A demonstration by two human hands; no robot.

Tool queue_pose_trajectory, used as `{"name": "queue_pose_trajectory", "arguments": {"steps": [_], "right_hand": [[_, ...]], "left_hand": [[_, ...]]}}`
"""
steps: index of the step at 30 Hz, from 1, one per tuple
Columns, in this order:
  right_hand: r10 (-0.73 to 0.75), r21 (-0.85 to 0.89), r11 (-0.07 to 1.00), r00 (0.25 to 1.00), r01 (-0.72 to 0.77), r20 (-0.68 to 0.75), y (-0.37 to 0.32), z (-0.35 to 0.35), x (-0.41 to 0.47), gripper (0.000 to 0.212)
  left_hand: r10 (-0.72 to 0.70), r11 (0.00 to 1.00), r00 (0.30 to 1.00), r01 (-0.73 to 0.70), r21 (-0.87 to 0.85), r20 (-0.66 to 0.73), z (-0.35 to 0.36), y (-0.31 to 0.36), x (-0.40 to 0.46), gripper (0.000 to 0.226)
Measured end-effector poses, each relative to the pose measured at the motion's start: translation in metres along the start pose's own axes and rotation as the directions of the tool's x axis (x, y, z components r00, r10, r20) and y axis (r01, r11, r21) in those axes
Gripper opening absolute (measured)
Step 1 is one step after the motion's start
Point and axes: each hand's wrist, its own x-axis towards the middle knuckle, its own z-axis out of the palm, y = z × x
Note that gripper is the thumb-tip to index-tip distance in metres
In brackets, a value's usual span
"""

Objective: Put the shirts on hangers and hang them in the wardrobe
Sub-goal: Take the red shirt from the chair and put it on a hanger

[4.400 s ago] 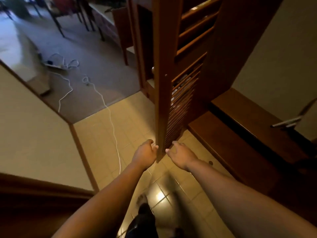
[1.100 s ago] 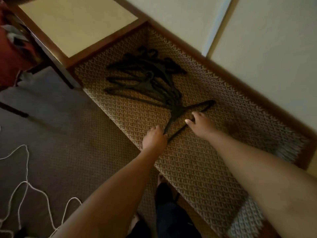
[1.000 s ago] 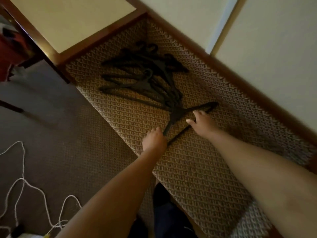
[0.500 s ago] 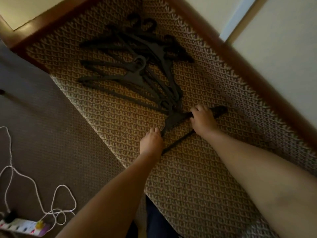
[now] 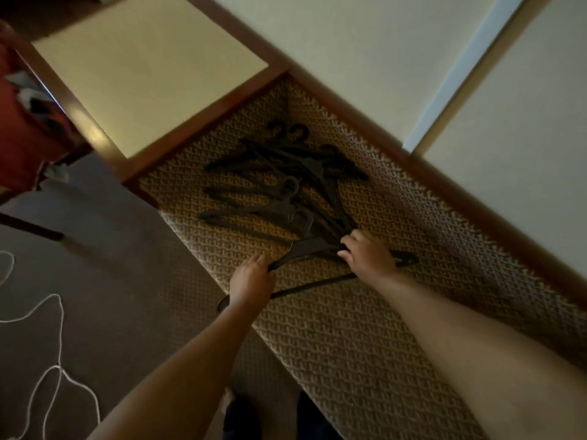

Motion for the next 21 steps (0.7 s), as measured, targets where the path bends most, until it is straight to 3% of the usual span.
{"name": "queue_pose_trajectory", "arguments": {"steps": [7,15,21], "right_hand": [[0.008,0.02,1.0,0.991,-0.006,-0.131,-0.132,-0.032,0.043,0.034],[0.066,0.063,0.997,0.962,-0.051,-0.266,-0.28,-0.058,0.098,0.033],[0.052,0.05,0.998,0.944,-0.038,-0.325,-0.354,-0.078,0.157,0.032]], "left_hand": [[0.061,0.998,0.98,-0.066,-0.021,-0.188,-0.102,-0.097,0.021,0.023],[0.212,0.977,0.94,-0.209,0.038,-0.269,-0.232,-0.215,0.065,0.013],[0.242,0.969,0.909,-0.245,0.036,-0.339,-0.302,-0.273,0.104,0.015]]}}
